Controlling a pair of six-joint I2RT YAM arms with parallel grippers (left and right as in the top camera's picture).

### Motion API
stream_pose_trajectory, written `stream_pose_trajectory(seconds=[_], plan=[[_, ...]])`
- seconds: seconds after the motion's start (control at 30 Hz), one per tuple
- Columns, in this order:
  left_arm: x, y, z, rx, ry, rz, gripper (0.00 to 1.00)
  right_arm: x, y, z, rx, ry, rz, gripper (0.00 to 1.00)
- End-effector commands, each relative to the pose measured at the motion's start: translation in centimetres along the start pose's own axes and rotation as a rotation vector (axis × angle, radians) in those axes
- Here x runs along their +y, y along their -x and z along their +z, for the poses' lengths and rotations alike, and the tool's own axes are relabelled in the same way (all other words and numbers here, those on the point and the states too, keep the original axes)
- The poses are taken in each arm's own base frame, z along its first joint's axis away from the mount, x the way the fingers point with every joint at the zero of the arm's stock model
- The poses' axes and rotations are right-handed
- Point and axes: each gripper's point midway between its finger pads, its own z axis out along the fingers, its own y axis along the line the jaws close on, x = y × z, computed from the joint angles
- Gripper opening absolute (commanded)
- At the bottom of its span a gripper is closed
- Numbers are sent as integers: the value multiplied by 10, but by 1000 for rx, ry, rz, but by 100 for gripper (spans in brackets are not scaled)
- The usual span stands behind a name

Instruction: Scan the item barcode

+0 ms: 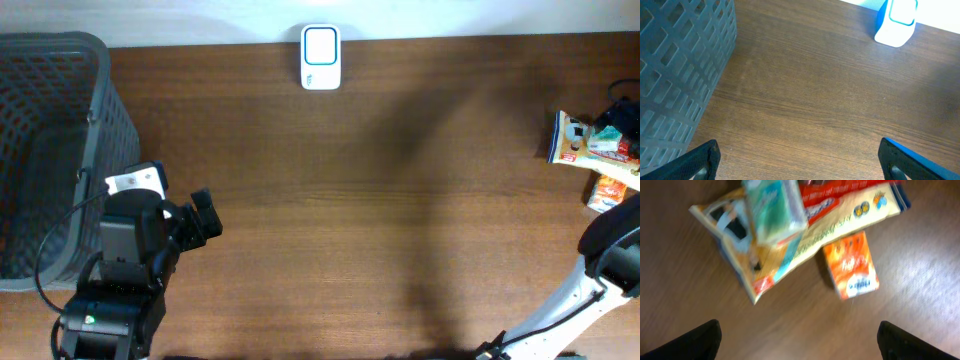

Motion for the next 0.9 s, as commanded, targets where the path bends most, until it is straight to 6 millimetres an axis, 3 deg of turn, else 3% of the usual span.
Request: stream_pose_trajectory(seconds=[0.0, 0.07, 0.23, 0.37, 0.43, 0.53, 0.7, 0.87], plan=[[0, 1, -1, -6, -4, -12, 99, 21, -30, -79, -18, 183, -2, 99], [0, 1, -1, -6, -4, -12, 99, 22, -45, -115, -59, 205, -48, 99], [0, 1, -1, -6, -4, -12, 99, 37, -100, -229, -292, 290, -210, 99], [0, 1, -1, -6, -4, -12, 99, 57, -157, -279, -366, 371, -354, 99], [0, 1, -1, -6, -4, -12, 99, 69, -199, -294, -374, 427, -462, 99], [0, 1, -1, -6, -4, -12, 99, 70, -252, -286, -363, 484, -583, 99], [0, 1, -1, -6, -4, -12, 99, 40, -326, -224, -206, 550, -582, 99], [0, 1, -1, -6, -4, -12, 99, 20, -356, -168, -64, 484, -563, 99]])
